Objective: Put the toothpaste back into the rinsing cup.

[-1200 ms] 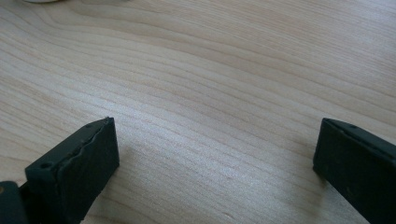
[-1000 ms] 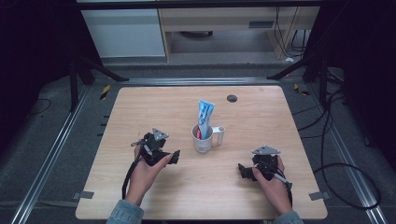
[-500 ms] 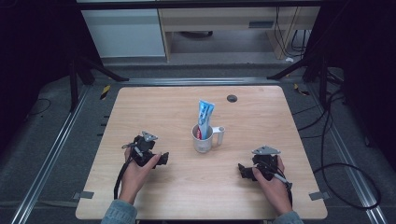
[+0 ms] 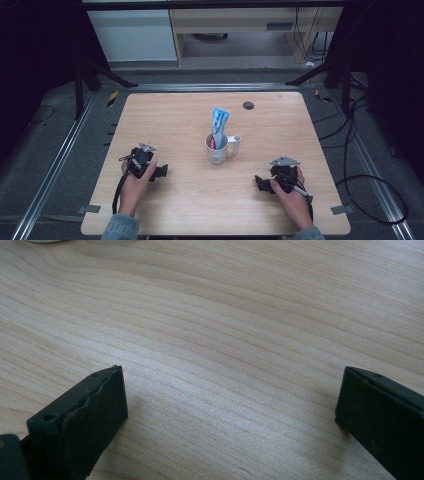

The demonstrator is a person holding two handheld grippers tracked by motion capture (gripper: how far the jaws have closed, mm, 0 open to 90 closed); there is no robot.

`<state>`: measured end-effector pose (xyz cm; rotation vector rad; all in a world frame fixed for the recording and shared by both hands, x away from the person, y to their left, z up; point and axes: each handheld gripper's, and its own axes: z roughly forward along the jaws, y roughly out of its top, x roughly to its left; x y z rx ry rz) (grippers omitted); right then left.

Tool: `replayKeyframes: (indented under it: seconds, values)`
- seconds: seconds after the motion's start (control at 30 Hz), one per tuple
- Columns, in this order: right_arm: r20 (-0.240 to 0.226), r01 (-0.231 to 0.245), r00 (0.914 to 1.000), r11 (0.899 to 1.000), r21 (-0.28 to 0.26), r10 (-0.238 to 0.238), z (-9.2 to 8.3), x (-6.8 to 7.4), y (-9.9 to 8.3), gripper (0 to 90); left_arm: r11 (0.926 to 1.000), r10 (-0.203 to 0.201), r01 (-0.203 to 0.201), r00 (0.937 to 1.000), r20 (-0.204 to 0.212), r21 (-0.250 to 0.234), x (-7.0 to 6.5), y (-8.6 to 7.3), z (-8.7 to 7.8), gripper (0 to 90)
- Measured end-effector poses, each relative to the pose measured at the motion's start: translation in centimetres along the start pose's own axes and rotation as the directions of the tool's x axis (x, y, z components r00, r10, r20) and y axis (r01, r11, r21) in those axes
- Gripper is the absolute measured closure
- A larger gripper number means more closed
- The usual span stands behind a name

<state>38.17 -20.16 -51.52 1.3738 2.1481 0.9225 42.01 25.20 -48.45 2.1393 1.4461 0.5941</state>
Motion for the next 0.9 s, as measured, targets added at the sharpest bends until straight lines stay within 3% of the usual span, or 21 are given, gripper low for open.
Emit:
replayKeyframes:
  seconds: [0.2, 0.4, 0.53, 0.6, 0.9]
  values:
    - [0.0, 0.0, 1.0, 1.0, 0.0, 0.0, 0.0, 0.0, 0.0, 0.5, 0.9988, -0.038, 0.037, 0.9988, -0.03, -0.034, 1.5, -0.3, 0.9, 5.4]
    - [0.0, 0.0, 1.0, 1.0, 0.0, 0.0, 0.0, 0.0, 0.0, 0.5, 0.9937, -0.089, 0.089, 0.996, 0.004, -0.068, 2.9, -0.6, 2.2, 3.4]
    - [0.0, 0.0, 1.0, 1.0, 0.0, 0.0, 0.0, 0.0, 0.0, 0.5, 0.9913, -0.094, 0.093, 0.9956, 0.0, -0.093, 3.0, -0.7, 2.5, 0.6]
    - [0.0, 0.0, 1.0, 1.0, 0.0, 0.0, 0.0, 0.0, 0.0, 0.5, 0.9876, -0.09, 0.091, 0.9959, 0.01, -0.128, 3.2, -0.9, 2.8, 0.0]
    - [0.0, 0.0, 1.0, 1.0, 0.0, 0.0, 0.0, 0.0, 0.0, 0.5, 0.9877, -0.09, 0.091, 0.9959, 0.011, -0.127, 3.2, -0.9, 2.8, 0.0]
